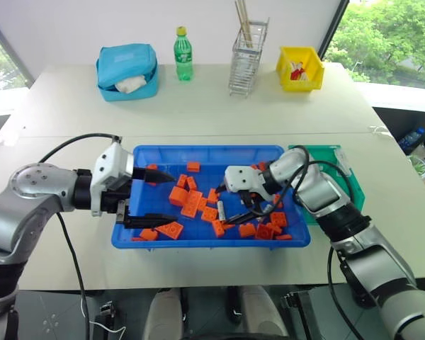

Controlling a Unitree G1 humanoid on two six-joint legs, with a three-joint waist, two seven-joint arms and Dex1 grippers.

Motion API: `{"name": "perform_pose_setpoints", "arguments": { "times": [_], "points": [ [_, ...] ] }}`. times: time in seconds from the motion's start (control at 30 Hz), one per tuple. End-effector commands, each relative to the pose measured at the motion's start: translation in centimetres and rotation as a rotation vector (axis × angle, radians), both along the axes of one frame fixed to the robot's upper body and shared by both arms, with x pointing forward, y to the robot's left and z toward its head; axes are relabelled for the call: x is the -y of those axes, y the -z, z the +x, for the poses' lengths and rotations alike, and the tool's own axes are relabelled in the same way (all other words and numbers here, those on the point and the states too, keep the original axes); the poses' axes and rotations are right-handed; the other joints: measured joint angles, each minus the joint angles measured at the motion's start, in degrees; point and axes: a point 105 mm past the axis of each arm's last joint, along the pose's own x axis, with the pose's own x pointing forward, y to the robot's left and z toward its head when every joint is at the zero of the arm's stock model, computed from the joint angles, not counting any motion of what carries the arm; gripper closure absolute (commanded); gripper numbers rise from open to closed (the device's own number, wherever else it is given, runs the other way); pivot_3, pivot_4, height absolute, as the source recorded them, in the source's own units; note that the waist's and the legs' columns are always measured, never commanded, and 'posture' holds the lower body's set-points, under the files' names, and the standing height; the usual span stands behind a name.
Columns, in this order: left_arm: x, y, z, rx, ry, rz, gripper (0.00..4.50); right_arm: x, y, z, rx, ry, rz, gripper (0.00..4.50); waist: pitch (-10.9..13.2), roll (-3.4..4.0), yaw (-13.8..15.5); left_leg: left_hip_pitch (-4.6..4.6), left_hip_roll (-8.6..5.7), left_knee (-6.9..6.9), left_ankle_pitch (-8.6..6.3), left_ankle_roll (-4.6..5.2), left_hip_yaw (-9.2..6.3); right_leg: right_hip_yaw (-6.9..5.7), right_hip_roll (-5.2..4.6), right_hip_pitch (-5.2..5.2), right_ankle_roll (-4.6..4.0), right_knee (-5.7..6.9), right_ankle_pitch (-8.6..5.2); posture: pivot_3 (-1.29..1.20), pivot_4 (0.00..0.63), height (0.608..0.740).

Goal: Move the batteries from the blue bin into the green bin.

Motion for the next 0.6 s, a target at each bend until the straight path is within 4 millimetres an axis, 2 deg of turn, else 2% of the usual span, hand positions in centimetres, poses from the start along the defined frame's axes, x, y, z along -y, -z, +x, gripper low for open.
{"name": "perform_pose_setpoints", "arguments": {
  "times": [0.03, 0.13, 0.27, 0.33, 0.6],
  "points": [
    [0.0, -0.6, 0.0, 0.033, 0.001, -0.003, 0.00, 0.9, 0.1, -1.1, -0.042, -0.047, -0.045, 0.02, 0.00, 0.00, 0.01, 0.00, 0.00, 0.00, 0.00, 0.00, 0.00, 0.00, 0.00, 0.00, 0.00, 0.00, 0.00, 0.00, 0.150, 0.736],
    [0.0, -0.7, 0.2, 0.041, -0.005, -0.005, 0.00, 1.3, -0.7, -1.4, -0.046, -0.063, -0.054, 0.02, 0.00, -0.01, 0.14, -0.01, -0.01, 0.00, 0.00, 0.00, 0.00, 0.00, -0.01, 0.01, -0.01, -0.02, 0.00, 0.00, 0.150, 0.736],
    [0.0, -0.8, 0.4, 0.049, -0.010, -0.009, 0.00, 0.7, -2.3, -0.5, -0.011, -0.037, -0.024, 0.02, 0.00, -0.01, -0.21, -0.01, 0.00, 0.00, 0.00, 0.00, -0.01, 0.01, 0.03, -0.03, -0.01, 0.00, 0.00, 0.00, 0.150, 0.736],
    [0.0, -0.8, 0.4, 0.051, -0.010, -0.011, 0.00, 0.7, -2.7, 0.1, 0.062, -0.064, -0.039, 0.02, 0.00, -0.01, -0.19, -0.01, 0.01, -0.01, 0.00, 0.00, -0.02, 0.01, 0.05, -0.04, -0.01, 0.00, 0.00, 0.00, 0.150, 0.736],
    [0.0, -0.8, 0.6, 0.054, -0.008, -0.011, 0.00, 0.5, -3.1, 1.7, 0.344, -0.407, -0.180, 0.02, 0.01, -0.02, -0.07, -0.02, 0.00, 0.00, 0.00, 0.00, -0.02, 0.01, 0.04, 0.00, 0.00, -0.02, -0.01, 0.00, 0.150, 0.736]
  ]
}}
